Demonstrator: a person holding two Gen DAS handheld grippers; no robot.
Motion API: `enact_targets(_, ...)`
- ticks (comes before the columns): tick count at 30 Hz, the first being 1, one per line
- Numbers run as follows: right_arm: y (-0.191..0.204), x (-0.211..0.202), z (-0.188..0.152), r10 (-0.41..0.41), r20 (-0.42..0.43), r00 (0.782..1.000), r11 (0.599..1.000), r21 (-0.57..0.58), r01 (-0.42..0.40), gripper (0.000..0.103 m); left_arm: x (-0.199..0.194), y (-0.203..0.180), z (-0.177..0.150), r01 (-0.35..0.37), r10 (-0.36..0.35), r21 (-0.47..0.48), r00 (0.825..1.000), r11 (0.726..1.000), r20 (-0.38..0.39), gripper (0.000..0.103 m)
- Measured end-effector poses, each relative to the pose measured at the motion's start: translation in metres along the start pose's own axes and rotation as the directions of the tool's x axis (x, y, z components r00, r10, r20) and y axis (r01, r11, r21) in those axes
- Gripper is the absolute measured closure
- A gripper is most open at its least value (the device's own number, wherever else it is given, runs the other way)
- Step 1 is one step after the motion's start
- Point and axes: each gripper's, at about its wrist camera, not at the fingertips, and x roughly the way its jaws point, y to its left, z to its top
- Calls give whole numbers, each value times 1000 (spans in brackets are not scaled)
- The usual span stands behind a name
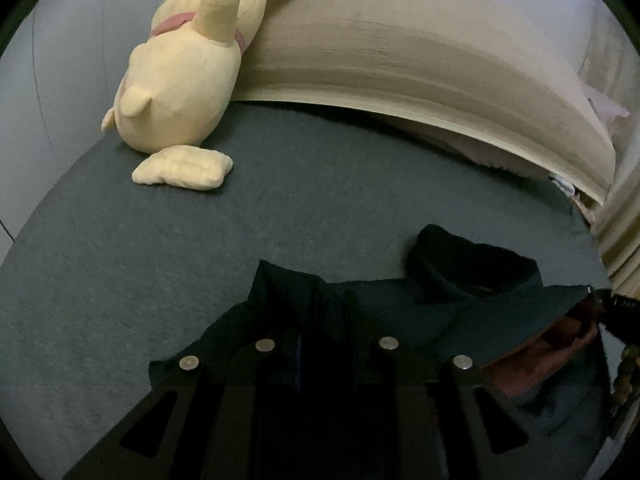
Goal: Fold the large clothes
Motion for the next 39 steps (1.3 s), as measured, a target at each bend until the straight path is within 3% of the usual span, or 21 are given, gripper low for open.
enact_targets(3, -9, -1, 5, 61, -35, 998, 996, 75, -58, 85, 2, 10, 7, 59, -62, -71, 997, 996, -50, 73)
enact_targets(6, -15, -5, 7, 120, -46, 992, 985, 133, -113, 72, 0, 27, 17, 161, -183, -210, 979, 964, -93, 54)
enact_targets(7, -17, -8, 8, 156, -47, 987, 977, 158, -147, 52, -1, 32, 18, 189, -220, -251, 971, 949, -99, 41)
enact_targets(8, -19, -10, 9, 212, -46, 976, 961, 192, -199, 31, -3, 39, 21, 236, -282, -322, 954, 917, -101, 33)
enact_targets(9, -20, -11, 9, 243, -41, 969, 950, 213, -229, 25, -5, 45, 23, 271, -329, -378, 940, 885, -96, 31)
enact_targets(13, -21, -39, 15, 301, 55, 952, 914, 268, -305, 20, -18, 64, 30, 374, -462, -514, 885, 771, -49, 28)
enact_targets(15, -21, -54, 18, 311, 89, 946, 908, 266, -323, 20, -34, 74, 34, 410, -470, -522, 882, 748, 20, 28)
enact_targets(16, -21, -63, 19, 309, 104, 945, 913, 246, -325, 20, -44, 77, 36, 415, -447, -498, 893, 762, 59, 27)
enact_targets(19, -21, -80, 17, 266, 127, 956, 947, 148, -283, 19, -63, 78, 33, 338, -326, -390, 940, 856, 100, 19)
enact_targets(22, -20, -74, 8, 151, 107, 983, 987, 39, -156, 19, -51, 67, 24, 255, -255, -272, 966, 928, 36, 19)
enact_targets(24, -24, -59, 2, 95, 56, 994, 995, -12, -95, 19, -36, 55, 20, 207, -212, -205, 977, 957, -3, 19)
enact_targets(28, -28, -35, -4, 17, 27, 999, 997, -74, -15, 19, -17, 39, 16, 128, -130, -88, 991, 988, -17, 20)
enact_targets(34, -20, -8, 5, 28, -7, 1000, 994, -109, -29, 19, -2, 26, 16, 95, -95, -38, 995, 995, -8, 20)
enact_targets(35, -19, -1, 6, 15, -26, 1000, 992, -123, -18, 29, 2, 23, 15, 69, -69, -20, 998, 997, -7, 22)
enact_targets(36, -16, 5, 8, 2, -44, 999, 990, -140, -8, 46, 7, 23, 14, 29, -29, -8, 1000, 1000, -6, 25)
enact_targets(37, -13, 10, 8, -23, -62, 998, 987, -161, 12, 85, 12, 24, 13, 0, 0, -6, 1000, 1000, -12, 35)
enact_targets(38, -9, 14, 7, -60, -73, 995, 983, -177, 47, 87, 21, 28, 12, -33, 32, -19, 999, 999, -40, 46)
enact_targets(39, -6, 17, 7, -74, -68, 995, 980, -190, 60, 90, 30, 33, 10, -55, 52, -40, 996, 998, -74, 50)
